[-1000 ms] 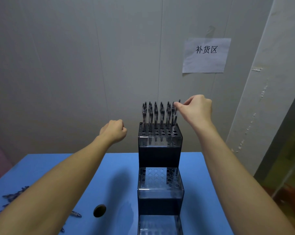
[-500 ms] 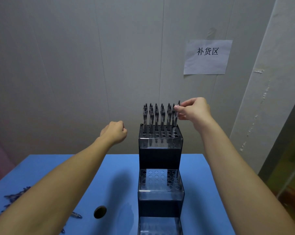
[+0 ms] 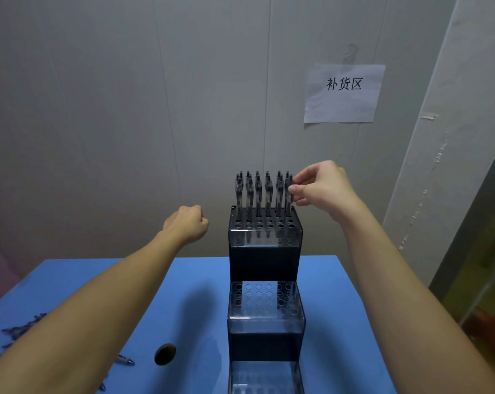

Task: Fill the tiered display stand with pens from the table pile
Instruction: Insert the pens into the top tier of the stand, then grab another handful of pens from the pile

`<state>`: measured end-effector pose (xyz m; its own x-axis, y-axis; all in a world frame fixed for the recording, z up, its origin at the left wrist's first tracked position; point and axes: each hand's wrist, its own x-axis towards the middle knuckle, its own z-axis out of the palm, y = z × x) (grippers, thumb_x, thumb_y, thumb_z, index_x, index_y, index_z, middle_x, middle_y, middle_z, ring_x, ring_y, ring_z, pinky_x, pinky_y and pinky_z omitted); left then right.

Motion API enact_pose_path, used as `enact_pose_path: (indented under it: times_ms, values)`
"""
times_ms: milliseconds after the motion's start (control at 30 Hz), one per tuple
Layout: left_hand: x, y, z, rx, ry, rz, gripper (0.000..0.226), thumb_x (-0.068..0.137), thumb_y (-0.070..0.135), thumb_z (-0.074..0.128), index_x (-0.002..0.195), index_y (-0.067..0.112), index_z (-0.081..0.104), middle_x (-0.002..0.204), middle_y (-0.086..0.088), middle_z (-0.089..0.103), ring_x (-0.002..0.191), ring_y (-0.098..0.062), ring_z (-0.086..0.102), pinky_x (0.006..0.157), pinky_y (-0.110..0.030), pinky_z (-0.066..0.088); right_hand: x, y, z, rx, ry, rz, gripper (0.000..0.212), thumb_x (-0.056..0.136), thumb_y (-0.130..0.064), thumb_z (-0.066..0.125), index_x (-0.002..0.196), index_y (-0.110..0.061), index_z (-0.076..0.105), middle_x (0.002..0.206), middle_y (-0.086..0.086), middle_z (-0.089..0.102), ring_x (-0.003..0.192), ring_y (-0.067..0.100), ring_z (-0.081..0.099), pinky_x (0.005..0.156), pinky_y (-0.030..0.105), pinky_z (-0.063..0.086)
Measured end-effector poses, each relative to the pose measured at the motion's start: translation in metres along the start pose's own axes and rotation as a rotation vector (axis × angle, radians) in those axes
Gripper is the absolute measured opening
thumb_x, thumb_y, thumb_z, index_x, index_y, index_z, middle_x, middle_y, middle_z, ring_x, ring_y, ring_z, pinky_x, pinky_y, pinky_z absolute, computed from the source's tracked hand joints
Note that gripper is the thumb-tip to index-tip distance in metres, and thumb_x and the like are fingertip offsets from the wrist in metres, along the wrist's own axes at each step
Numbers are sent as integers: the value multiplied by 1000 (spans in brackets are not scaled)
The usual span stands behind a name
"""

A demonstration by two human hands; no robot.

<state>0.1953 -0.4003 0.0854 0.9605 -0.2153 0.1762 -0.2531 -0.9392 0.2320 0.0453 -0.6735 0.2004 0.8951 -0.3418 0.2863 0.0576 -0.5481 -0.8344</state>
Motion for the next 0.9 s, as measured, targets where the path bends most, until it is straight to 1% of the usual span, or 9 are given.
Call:
enact_pose_path:
  times_ms: [100, 167, 267, 333, 433, 533, 700, 800, 900]
  values:
    - [-3, -1, -2, 15, -4, -3, 17, 99, 23, 41, 97, 12, 54, 90, -9, 59, 80, -29, 60, 69, -38, 52, -2, 2, -3, -75, -4, -6, 15, 82, -15, 87, 83, -8, 74, 75, 12, 77, 71, 23, 77, 75, 36, 65]
    - [-6, -2, -5, 18, -3, -7, 17, 98, 23, 41, 97, 13, 55, 90, -9, 59, 80, -28, 60, 71, -39, 54, -5, -2, -6, -134, 15, -33, 18, 81, -24, 88, 81, -12, 75, 75, 8, 77, 76, 22, 76, 83, 39, 63]
    - [-11, -4, -12, 21, -1, -23, 18, 97, 24, 42, 97, 13, 56, 92, -10, 61, 81, -29, 61, 75, -42, 56, -12, -18, -10, -208, 100, -134, 22, 86, -32, 82, 93, -11, 76, 89, 3, 74, 91, 19, 71, 91, 34, 58]
    - [-18, -7, -20, 28, 14, -28, 19, 97, 25, 43, 98, 12, 56, 94, -11, 61, 83, -31, 62, 74, -40, 55, -12, -32, -10, -231, 157, -213, 21, 90, -31, 76, 100, -12, 76, 91, 1, 72, 94, 18, 69, 92, 32, 56]
    - [-29, -13, -38, 54, 51, -50, 21, 98, 26, 43, 104, 12, 58, 99, -11, 61, 86, -32, 60, 75, -40, 53, -7, -57, 1, -257, 172, -387, 16, 91, -27, 69, 102, -15, 72, 93, 0, 73, 93, 22, 69, 92, 42, 58]
    - [-46, -25, -58, 74, 103, -91, 23, 97, 27, 44, 106, 13, 59, 105, -13, 63, 92, -35, 60, 78, -40, 53, -9, -86, 32, -342, 73, -550, 20, 91, -28, 62, 104, -15, 69, 100, 5, 72, 95, 27, 67, 87, 44, 57]
    - [-83, -53, -89, 100, 157, -174, 24, 95, 28, 46, 108, 16, 62, 109, -14, 64, 94, -36, 60, 81, -40, 53, -43, -110, 103, -548, -186, -744, 23, 92, -22, 56, 110, -10, 64, 111, 13, 65, 104, 35, 61, 85, 43, 54]
    - [-110, -73, -100, 109, 188, -202, 23, 94, 30, 46, 106, 18, 62, 107, -12, 64, 93, -35, 61, 78, -38, 52, -65, -105, 143, -603, -297, -747, 26, 93, -21, 55, 115, -9, 61, 117, 14, 62, 111, 36, 58, 84, 40, 50]
    - [-142, -100, -102, 129, 163, -222, 20, 96, 28, 45, 104, 18, 60, 102, -8, 62, 87, -32, 60, 70, -37, 50, -88, -93, 185, -652, -417, -697, 30, 93, -21, 55, 119, -7, 57, 122, 15, 60, 114, 37, 57, 85, 40, 48]
